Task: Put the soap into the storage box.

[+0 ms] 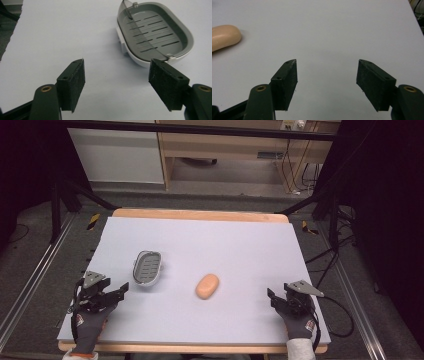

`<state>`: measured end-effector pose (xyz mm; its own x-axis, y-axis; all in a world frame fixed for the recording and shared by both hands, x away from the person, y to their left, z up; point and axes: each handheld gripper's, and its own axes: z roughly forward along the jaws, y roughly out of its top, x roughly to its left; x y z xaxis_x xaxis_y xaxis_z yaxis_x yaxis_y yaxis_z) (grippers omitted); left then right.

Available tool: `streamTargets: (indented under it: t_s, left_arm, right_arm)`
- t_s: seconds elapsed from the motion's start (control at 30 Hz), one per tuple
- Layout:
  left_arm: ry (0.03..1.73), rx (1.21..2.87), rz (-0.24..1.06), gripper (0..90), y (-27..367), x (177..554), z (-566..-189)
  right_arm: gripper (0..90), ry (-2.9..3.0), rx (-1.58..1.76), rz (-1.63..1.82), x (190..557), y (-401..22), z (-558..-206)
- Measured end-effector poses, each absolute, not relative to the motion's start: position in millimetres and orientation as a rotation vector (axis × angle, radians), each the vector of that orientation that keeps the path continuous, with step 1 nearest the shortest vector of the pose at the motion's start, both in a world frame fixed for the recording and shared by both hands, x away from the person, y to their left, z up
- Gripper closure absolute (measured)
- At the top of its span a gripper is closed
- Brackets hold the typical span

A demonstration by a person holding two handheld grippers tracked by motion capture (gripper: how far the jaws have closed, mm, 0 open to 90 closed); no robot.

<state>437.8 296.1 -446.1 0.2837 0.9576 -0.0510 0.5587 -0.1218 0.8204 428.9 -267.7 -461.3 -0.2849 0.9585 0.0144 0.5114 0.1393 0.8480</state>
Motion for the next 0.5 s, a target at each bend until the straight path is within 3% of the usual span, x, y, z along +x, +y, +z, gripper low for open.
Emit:
streamTargets:
  t_s: [0.5]
  left_arm:
    - [1.309, 1.798, 0.663, 26.7, 278, 430, -435]
  right_arm:
    - [34.4, 1.885, 1.393, 1.043, 424, -264, -464]
